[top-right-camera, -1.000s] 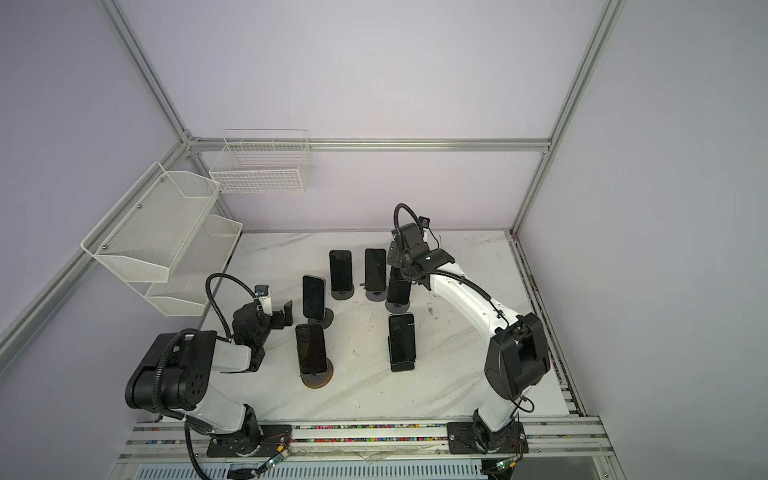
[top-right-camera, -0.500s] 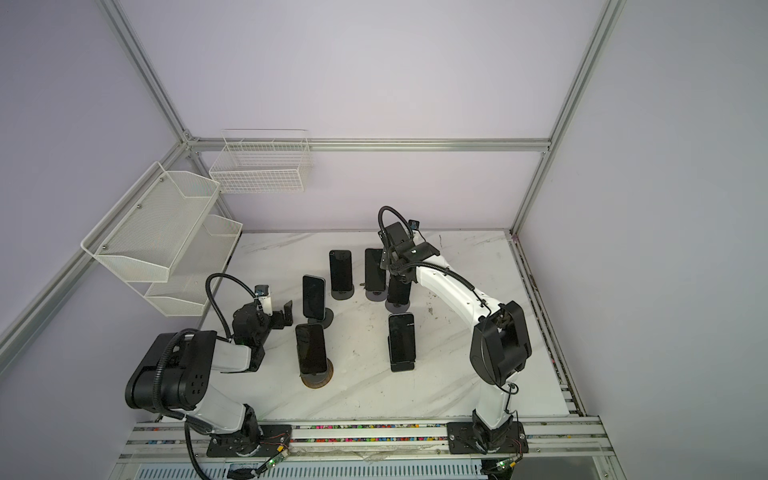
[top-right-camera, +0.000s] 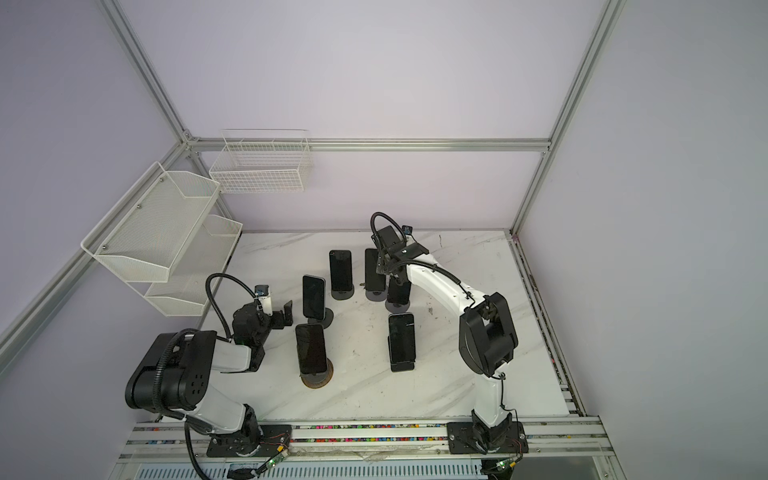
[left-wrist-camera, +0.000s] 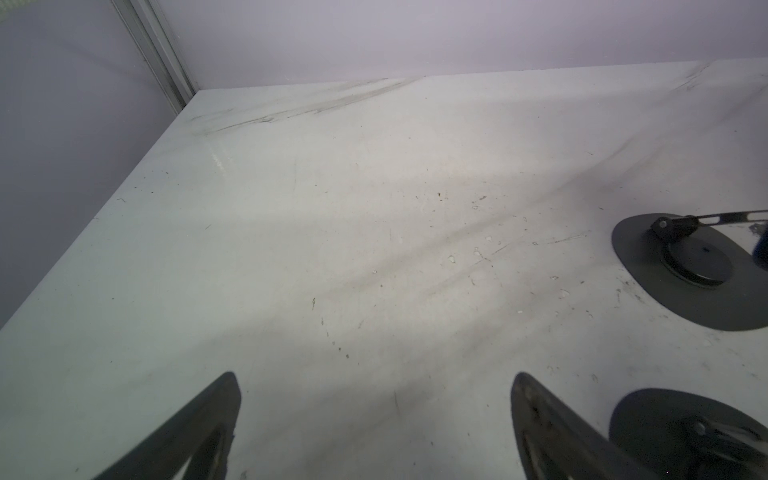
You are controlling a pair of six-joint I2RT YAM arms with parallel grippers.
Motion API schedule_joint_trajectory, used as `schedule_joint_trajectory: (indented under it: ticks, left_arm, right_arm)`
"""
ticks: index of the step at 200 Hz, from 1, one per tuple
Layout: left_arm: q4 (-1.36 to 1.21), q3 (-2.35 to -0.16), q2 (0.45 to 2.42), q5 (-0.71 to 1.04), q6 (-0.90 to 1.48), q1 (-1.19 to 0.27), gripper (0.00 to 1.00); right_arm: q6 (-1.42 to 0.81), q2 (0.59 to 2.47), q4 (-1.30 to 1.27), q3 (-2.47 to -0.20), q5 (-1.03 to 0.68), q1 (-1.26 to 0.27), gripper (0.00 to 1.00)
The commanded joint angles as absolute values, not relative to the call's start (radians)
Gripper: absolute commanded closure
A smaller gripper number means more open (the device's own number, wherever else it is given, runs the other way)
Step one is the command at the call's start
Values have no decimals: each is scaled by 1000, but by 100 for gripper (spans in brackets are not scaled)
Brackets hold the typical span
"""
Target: Remove the phone from the phone stand
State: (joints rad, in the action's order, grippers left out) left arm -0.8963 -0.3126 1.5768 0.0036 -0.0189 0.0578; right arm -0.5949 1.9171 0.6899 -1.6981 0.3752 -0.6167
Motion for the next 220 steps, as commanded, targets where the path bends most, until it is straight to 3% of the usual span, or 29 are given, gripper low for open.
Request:
schedule_joint_trajectory:
  ticks: [1,61,155,220]
  left_arm:
    - [-941,-373,1562,9,-5,56,0]
    - [-942,-373,1562,9,-5,55,0]
    - [-942,-374,1562,9,-5,55,0]
    - [-942,-373,1562,8,-6,54,0]
  right_arm:
    - [-590,1911,678,-1668,365,-621,6]
    - [-566,1930,658,-1645,396,-621,6]
    - [-508,1926,580,-1601,377,-620,16]
    - [-457,1931,552,-1596,426,-621,9]
